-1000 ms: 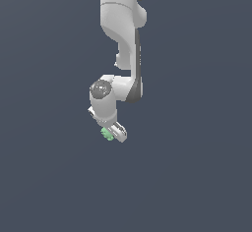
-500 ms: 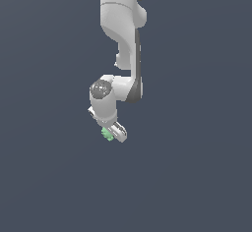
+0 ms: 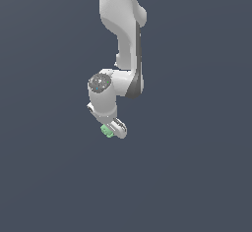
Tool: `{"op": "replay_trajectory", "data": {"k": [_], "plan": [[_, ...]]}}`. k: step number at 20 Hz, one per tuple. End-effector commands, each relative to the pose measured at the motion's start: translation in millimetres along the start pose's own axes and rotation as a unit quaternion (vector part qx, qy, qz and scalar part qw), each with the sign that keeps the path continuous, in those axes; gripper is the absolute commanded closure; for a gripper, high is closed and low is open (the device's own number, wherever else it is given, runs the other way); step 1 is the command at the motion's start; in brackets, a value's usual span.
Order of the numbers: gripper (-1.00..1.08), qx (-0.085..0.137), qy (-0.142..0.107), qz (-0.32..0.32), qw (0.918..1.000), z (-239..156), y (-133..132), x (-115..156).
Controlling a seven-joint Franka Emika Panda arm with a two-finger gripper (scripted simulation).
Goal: Pick up the object and move it to a goal position.
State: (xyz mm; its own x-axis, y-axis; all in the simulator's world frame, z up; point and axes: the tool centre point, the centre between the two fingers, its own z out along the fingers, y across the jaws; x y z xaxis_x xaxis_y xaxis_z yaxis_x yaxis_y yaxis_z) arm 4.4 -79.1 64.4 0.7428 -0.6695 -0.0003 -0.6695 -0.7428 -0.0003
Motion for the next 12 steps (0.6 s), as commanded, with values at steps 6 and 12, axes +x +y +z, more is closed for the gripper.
{"op": "replay_trajectory", "data": {"k": [6, 12], "plan": [[1.08, 0.001, 0.0, 0.0, 1.0, -52.4, 6.9, -6.6], [1.08, 0.001, 0.0, 0.001, 1.0, -116.4, 15.4, -14.8]]}}
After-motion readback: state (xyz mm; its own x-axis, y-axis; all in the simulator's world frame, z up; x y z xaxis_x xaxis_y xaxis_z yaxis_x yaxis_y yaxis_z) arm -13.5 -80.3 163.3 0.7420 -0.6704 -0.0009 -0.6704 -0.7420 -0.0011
